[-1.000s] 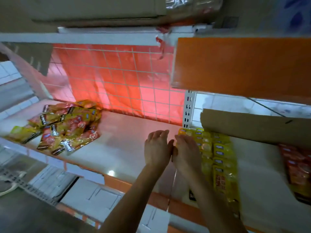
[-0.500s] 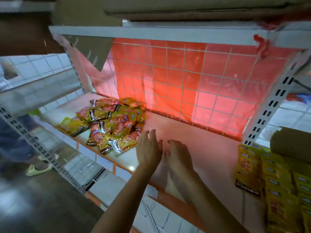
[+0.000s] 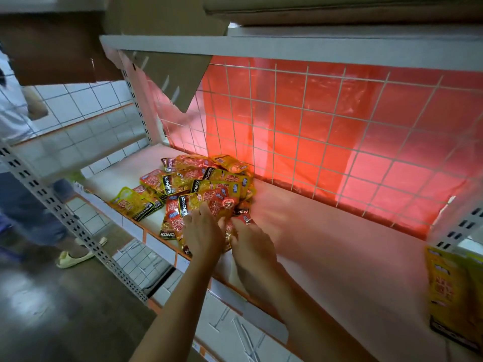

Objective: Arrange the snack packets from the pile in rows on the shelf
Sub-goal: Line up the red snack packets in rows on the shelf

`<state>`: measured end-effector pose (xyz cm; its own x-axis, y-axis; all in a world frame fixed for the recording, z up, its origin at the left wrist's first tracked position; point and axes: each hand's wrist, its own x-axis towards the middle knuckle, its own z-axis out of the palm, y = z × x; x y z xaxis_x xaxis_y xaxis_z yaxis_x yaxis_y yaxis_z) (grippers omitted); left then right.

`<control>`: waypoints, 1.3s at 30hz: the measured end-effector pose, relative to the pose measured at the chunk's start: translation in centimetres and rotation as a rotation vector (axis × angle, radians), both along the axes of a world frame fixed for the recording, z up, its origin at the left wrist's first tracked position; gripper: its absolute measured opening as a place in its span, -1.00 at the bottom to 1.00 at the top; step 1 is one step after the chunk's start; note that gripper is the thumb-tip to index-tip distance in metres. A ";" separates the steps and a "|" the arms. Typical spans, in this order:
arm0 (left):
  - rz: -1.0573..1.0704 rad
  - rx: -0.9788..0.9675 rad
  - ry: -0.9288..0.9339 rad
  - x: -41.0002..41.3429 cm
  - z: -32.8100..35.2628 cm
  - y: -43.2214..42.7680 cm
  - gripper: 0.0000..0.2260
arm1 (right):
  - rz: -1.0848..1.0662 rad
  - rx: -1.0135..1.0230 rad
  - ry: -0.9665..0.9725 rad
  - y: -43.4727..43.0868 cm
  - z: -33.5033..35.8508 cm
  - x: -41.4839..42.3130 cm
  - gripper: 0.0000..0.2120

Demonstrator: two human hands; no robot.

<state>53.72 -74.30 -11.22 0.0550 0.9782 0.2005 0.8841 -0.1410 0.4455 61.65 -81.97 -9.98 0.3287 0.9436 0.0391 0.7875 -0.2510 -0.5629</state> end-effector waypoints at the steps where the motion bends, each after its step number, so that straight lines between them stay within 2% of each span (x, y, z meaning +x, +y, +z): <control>1: -0.010 -0.007 -0.010 0.1 -0.1 0.2 -0.55 | 0.009 -0.028 0.001 0.3 0.0 -0.1 -0.71; 5: -0.076 -0.010 -0.115 0.6 -0.2 0.3 -0.52 | -0.046 -0.143 -0.020 0.7 -0.1 0.3 -0.72; 10: -0.195 -0.004 -0.220 2.3 -0.2 -0.8 -0.46 | -0.150 -0.174 -0.001 0.3 0.0 1.4 -0.73; 17: -0.174 -0.185 -0.511 3.6 -0.1 -1.5 -0.51 | -0.316 0.048 0.096 -1.0 -0.4 2.7 -0.77; 19: -0.189 -0.228 -0.606 4.1 0.0 -1.9 -0.51 | -0.413 0.117 0.242 -1.5 -0.3 3.7 -0.64; 22: -0.217 -0.288 -0.717 5.1 0.1 -2.9 -0.47 | -0.517 0.199 0.602 -2.9 0.0 5.7 -0.38; 23: -0.238 -0.315 -0.754 5.7 0.2 -3.2 -0.43 | -0.526 0.193 0.639 -3.5 0.1 6.6 -0.35; 26: -0.323 -0.365 -0.836 7.4 0.5 -4.7 -0.44 | -0.523 0.205 0.658 -5.3 0.4 9.0 -0.53; 29: -0.396 -0.400 -0.930 9.3 0.8 -6.8 -0.64 | -0.583 0.285 0.645 -7.5 0.6 10.9 -0.71; 33: -0.469 -0.429 -0.967 12.2 1.4 -9.8 -0.81 | -0.717 0.311 0.612 -10.9 0.3 13.9 -0.76; 36: -0.494 -0.447 -0.918 14.6 1.7 -12.2 -0.86 | -0.774 0.324 0.606 -13.9 0.0 16.2 -0.78; 39: -0.514 -0.456 -0.818 17.3 1.7 -15.1 -0.80 | -0.832 0.370 0.568 -17.3 0.1 18.3 -0.83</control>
<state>71.01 -89.36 -9.48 0.4965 0.8679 -0.0162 0.1742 -0.0813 0.9813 79.98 -99.26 -9.86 0.9227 0.3760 -0.0848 0.0464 -0.3268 -0.9439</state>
